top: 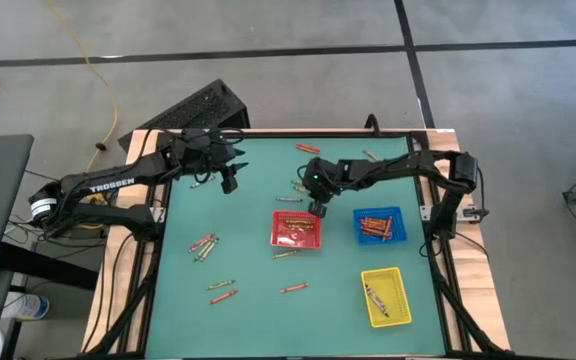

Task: Sort crayons
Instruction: Put the green crayon into the red basket

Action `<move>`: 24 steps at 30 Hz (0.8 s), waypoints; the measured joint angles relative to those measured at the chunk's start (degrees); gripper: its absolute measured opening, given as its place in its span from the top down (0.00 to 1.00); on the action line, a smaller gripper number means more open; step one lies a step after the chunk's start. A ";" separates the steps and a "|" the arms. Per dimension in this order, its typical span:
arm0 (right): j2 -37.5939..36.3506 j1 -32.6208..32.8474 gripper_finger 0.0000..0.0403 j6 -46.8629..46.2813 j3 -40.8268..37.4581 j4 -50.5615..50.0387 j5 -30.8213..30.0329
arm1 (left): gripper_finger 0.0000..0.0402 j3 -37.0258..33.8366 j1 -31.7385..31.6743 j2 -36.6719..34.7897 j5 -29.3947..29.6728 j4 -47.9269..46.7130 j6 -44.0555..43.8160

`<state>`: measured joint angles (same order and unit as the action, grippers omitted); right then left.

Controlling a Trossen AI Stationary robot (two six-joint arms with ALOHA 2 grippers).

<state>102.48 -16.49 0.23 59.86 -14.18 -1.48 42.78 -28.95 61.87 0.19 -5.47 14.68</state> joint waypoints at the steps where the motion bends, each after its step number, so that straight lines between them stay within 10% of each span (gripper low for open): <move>1: 0.00 -0.21 0.87 0.04 0.00 0.88 -0.05 | 0.64 0.00 0.00 0.00 0.02 0.02 -0.34; 24: 7.13 -4.24 0.67 7.96 0.28 7.21 -2.66 | 0.64 0.02 0.00 0.00 -1.40 -0.27 -0.89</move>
<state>109.61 -20.73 8.19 60.13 -6.96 -4.13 42.81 -28.95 61.87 -1.21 -5.74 13.78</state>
